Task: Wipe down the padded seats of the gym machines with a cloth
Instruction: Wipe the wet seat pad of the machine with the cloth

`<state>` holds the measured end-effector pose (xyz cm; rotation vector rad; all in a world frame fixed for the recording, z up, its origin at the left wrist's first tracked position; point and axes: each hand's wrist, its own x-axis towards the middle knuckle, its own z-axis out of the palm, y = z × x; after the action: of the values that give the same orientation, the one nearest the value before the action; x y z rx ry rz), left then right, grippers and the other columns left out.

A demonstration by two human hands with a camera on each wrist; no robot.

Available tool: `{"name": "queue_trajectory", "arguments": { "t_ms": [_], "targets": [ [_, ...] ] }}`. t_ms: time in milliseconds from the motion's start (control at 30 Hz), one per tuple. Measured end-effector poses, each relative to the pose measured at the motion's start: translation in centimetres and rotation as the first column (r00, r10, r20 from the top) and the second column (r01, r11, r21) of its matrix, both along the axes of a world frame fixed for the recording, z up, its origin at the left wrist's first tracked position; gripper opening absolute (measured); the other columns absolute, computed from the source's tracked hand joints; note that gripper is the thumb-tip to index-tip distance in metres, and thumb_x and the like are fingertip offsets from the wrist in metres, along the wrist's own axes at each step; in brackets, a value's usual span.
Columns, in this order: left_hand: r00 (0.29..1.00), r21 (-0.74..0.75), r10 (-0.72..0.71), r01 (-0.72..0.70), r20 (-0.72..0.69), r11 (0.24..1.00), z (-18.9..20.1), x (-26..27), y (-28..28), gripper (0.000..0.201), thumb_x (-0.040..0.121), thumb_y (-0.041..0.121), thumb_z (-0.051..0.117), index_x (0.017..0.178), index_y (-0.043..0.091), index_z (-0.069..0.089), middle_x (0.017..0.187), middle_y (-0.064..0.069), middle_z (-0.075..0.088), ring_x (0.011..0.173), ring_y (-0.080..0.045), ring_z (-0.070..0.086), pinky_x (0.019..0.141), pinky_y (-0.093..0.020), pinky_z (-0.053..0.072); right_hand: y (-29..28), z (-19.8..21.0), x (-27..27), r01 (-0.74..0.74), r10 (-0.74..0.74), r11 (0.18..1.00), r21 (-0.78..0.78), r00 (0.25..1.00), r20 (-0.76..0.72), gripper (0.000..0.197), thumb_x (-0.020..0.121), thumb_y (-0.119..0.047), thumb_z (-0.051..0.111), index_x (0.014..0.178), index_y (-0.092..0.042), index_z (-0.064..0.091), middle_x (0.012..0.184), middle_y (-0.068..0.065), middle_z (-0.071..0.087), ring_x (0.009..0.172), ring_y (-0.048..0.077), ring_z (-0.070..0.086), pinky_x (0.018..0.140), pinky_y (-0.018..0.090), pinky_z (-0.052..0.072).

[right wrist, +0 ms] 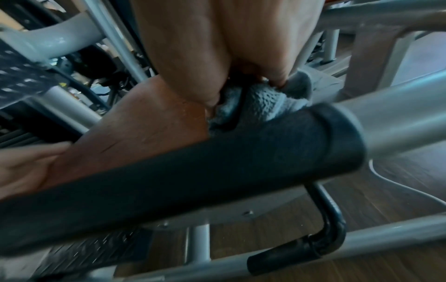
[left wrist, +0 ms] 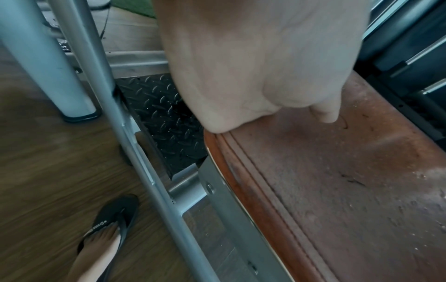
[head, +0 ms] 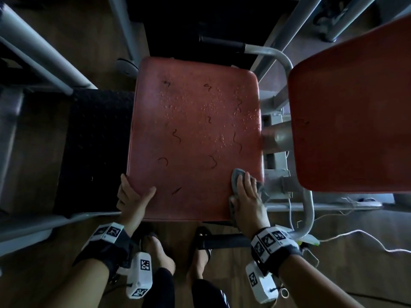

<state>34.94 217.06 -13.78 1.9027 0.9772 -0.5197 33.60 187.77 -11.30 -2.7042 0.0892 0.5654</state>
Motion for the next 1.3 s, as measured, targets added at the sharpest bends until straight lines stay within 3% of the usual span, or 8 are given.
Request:
{"name": "queue_trajectory", "arguments": {
  "t_ms": [100,200,367,500,700,933,1167,1300],
  "targets": [
    [1.0,-0.019,0.018,-0.018,0.003,1.0,0.0,0.3,0.0,0.11,0.066,0.062,0.057,0.155,0.032,-0.002,0.16,-0.012,0.008,0.141,-0.046,0.017,0.115,-0.057,0.019,1.8,0.1,-0.9,-0.106,0.106,0.994,0.022,0.993,-0.046,0.066,0.098,-0.023,0.046,0.154,-0.006,0.015,0.162,0.014,0.006,0.15,0.033,-0.001,0.121,0.053,0.01],
    [0.999,-0.009,0.02,-0.019,0.025,1.0,-0.1,0.1,0.0,0.098,0.083,0.054,0.063,0.155,0.033,-0.001,0.16,-0.011,0.008,0.14,-0.047,0.017,0.113,-0.059,0.021,3.9,0.2,-1.5,-0.244,0.244,0.97,0.012,0.97,-0.018,0.066,0.091,-0.023,0.055,0.148,-0.006,0.028,0.157,0.019,0.026,0.144,0.041,0.024,0.111,0.06,0.031],
    [0.999,0.003,0.033,-0.033,0.011,0.999,0.1,0.2,-0.3,0.107,0.065,0.064,0.051,0.154,0.035,0.0,0.159,-0.01,0.01,0.139,-0.046,0.021,0.112,-0.057,0.023,7.6,0.4,-1.8,-0.456,0.456,0.89,0.027,0.89,0.01,0.066,0.086,-0.028,0.027,0.145,-0.003,0.041,0.154,0.017,0.034,0.14,0.039,0.035,0.109,0.055,0.036],
    [0.999,0.03,0.042,-0.042,0.0,0.999,0.1,0.4,-0.4,0.105,0.065,0.065,0.047,0.155,0.034,0.001,0.159,-0.012,0.012,0.139,-0.047,0.022,0.112,-0.059,0.024,6.4,-0.1,-1.1,-0.551,0.552,0.834,0.017,0.834,-0.016,0.066,0.092,-0.035,0.028,0.152,-0.007,0.025,0.16,0.014,0.019,0.146,0.034,0.024,0.111,0.053,0.035],
    [1.0,0.0,0.01,-0.01,0.002,1.0,0.1,0.2,0.0,0.103,0.067,0.068,0.044,0.154,0.037,-0.003,0.16,-0.01,0.008,0.14,-0.045,0.021,0.113,-0.059,0.021,3.0,0.7,1.1,-0.466,0.466,0.884,-0.028,0.885,0.01,0.068,0.093,-0.029,0.056,0.153,-0.014,0.027,0.161,0.007,0.018,0.147,0.029,0.021,0.113,0.048,0.025],
    [1.0,-0.034,-0.008,0.008,0.019,0.999,0.0,0.0,0.2,0.1,0.07,0.068,0.043,0.153,0.04,-0.006,0.162,-0.006,0.004,0.141,-0.044,0.019,0.114,-0.055,0.019,1.8,1.7,4.1,-0.389,0.391,0.902,-0.188,0.92,-0.027,0.065,0.088,-0.038,0.063,0.145,-0.019,0.039,0.131,0.013,0.041,0.111,0.032,0.047,0.09,0.051,0.05],
    [1.0,-0.046,-0.014,0.015,0.015,0.999,0.5,0.3,0.2,0.104,0.065,0.074,0.038,0.153,0.039,-0.007,0.162,-0.005,0.002,0.143,-0.042,0.016,0.116,-0.055,0.018,3.0,1.3,3.1,-0.442,0.455,0.869,-0.222,0.89,0.009,0.064,0.089,-0.041,0.059,0.145,-0.017,0.036,0.122,0.015,0.045,0.096,0.03,0.051,0.076,0.047,0.055],
    [0.999,-0.052,-0.035,0.036,0.028,0.998,0.6,0.2,0.2,0.115,0.056,0.081,0.034,0.153,0.037,-0.007,0.162,-0.006,0.001,0.144,-0.039,0.014,0.115,-0.052,0.014,3.1,1.5,4.6,-0.384,0.386,0.891,-0.244,0.922,-0.043,0.06,0.099,-0.042,0.038,0.152,-0.019,0.023,0.135,0.014,0.035,0.11,0.03,0.043,0.093,0.044,0.047]
  ]
}}
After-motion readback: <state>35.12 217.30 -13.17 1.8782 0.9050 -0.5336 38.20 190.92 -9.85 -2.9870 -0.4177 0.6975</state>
